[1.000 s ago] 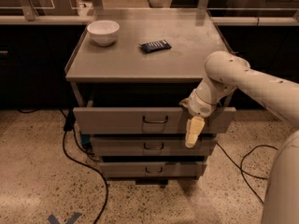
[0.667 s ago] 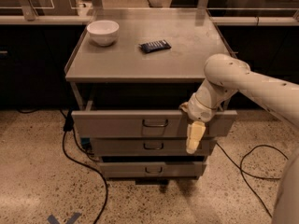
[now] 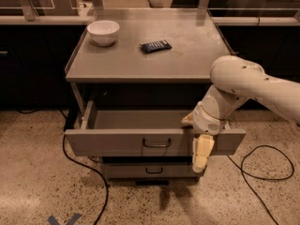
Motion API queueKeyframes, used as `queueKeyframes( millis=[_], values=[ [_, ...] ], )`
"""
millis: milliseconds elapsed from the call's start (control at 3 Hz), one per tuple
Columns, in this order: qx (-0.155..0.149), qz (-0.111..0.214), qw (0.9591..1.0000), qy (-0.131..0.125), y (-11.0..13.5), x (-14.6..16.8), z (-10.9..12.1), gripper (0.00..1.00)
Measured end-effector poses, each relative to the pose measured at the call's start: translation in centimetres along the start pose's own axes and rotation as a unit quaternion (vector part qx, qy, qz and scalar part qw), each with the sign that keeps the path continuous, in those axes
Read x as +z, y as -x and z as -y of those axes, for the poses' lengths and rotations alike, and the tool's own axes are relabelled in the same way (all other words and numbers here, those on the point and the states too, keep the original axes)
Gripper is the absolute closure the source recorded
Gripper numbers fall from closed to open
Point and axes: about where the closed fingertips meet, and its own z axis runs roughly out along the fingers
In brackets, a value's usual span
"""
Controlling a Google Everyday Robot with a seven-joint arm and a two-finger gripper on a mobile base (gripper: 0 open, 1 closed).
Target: Open top drawer
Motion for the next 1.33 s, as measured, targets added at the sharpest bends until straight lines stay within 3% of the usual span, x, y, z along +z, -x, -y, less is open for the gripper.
queueKeyframes(
  millis=[333, 667, 1000, 1333],
  values=[
    [0.0, 0.0, 1.0, 0.0, 0.0, 0.0, 0.0, 0.0],
    [0.0, 0.002, 0.9998, 0.019, -0.2, 1.6, 0.0, 0.0],
    [0.004, 0.005, 0.999, 0.044, -0.5, 2.8, -1.5, 0.0],
    [0.004, 0.005, 0.999, 0.044, -0.4, 2.6, -1.5, 0.0]
  ],
)
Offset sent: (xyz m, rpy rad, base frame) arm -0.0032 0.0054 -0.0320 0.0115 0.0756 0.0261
